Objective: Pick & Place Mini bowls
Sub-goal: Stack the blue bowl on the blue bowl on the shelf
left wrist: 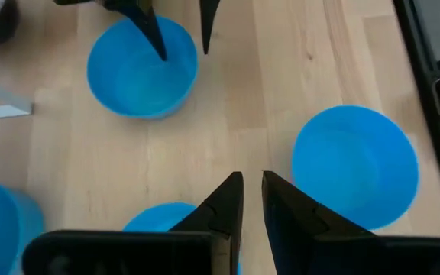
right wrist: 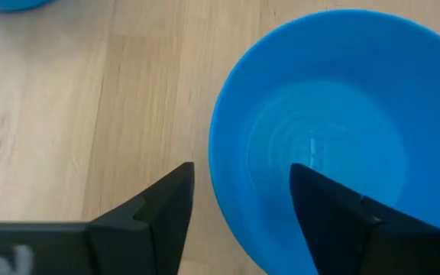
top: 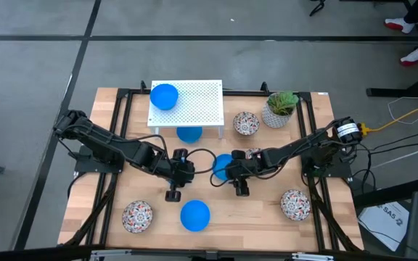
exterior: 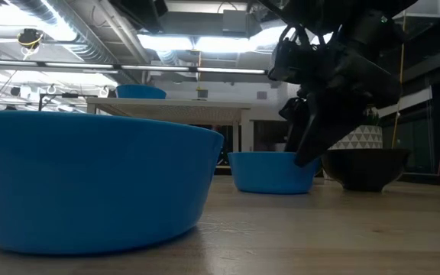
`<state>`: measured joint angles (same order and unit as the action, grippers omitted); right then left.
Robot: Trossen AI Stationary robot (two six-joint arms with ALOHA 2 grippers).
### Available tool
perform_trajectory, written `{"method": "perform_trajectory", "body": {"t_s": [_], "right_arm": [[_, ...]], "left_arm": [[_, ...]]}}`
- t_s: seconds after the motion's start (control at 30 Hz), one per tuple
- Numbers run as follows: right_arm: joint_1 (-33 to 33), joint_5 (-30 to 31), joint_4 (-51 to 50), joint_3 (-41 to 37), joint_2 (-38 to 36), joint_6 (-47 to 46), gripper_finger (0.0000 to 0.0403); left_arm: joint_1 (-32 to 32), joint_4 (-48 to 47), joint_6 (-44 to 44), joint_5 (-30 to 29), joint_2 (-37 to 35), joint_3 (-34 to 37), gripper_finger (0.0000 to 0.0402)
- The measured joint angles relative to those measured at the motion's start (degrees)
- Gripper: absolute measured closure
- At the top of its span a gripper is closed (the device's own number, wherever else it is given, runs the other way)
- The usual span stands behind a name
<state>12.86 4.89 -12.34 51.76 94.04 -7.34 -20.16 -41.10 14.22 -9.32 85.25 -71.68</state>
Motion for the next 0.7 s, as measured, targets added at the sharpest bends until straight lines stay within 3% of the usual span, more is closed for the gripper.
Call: {"method": "perform_trajectory", "body": {"t_s": [0.27,0.6,0.7], "right_arm": [[0.0,0.0,0.0,0.0,0.0,2.9,0.0276],[0.0,-0.7,0.1,0.0,0.0,8.9,0.0381],[0.0,-1.6,0.5,0.1,0.0,10.7,0.0394]], "left_arm": [[0.1,0.0,-0.8,-5.8,0.0,0.0,0.0355],[1.4,0.5,-4.4,-6.2,0.0,0.0,0.0358],[2.5,0.5,-4.4,-6.2,0.0,0.0,0.0358]]}}
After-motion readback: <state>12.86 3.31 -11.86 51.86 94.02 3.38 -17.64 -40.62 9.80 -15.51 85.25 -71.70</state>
